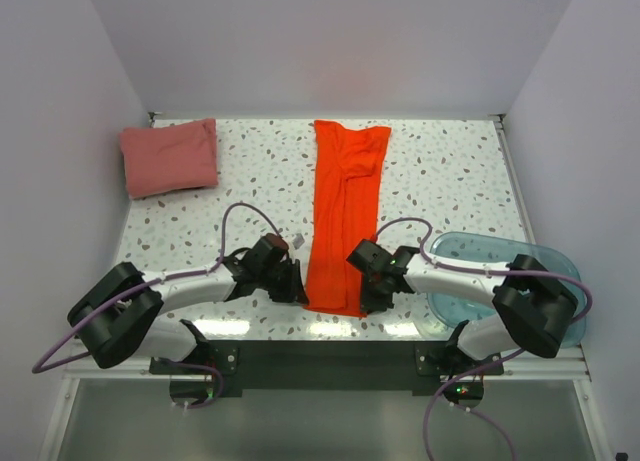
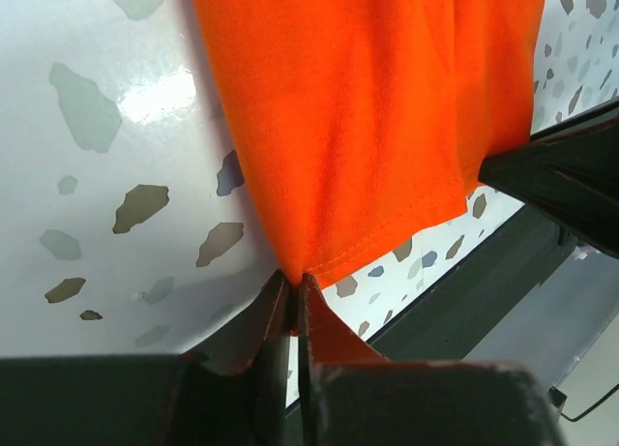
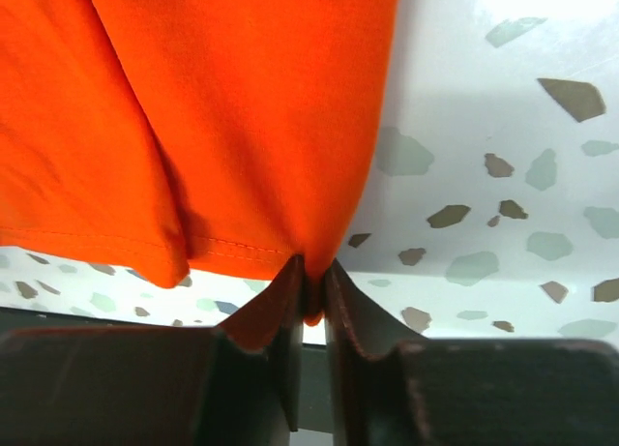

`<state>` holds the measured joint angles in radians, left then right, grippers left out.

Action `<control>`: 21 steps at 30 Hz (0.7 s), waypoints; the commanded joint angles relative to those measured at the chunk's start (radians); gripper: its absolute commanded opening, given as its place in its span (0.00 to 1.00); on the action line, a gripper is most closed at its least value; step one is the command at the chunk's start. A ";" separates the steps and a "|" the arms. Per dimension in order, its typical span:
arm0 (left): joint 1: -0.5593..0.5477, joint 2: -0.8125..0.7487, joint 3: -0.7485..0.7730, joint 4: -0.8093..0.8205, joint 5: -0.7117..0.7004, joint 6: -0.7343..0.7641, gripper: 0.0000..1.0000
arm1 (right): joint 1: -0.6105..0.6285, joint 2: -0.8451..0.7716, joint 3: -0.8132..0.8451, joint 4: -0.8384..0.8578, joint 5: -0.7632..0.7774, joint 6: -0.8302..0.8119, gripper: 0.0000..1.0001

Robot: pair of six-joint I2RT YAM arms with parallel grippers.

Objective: Fold and stack the t-shirts
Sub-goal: Fold the tshirt

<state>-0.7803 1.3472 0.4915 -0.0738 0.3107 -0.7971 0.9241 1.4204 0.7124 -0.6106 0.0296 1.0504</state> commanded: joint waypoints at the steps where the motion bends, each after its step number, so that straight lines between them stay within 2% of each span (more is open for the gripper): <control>1: -0.005 0.004 0.019 0.019 0.018 0.027 0.06 | -0.002 0.031 -0.022 0.049 0.020 0.000 0.14; 4: -0.004 0.004 0.028 -0.004 0.013 0.044 0.00 | -0.002 0.023 -0.024 0.028 0.021 0.000 0.08; 12: -0.004 -0.025 0.091 -0.081 0.021 0.068 0.00 | -0.002 0.002 0.036 -0.082 0.001 -0.044 0.00; 21: 0.015 -0.045 0.226 -0.205 -0.041 0.029 0.00 | -0.034 -0.029 0.197 -0.206 0.026 -0.115 0.00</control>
<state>-0.7788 1.3151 0.6487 -0.2371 0.2920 -0.7589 0.9123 1.4128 0.8284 -0.7475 0.0319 0.9802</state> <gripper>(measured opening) 0.028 0.079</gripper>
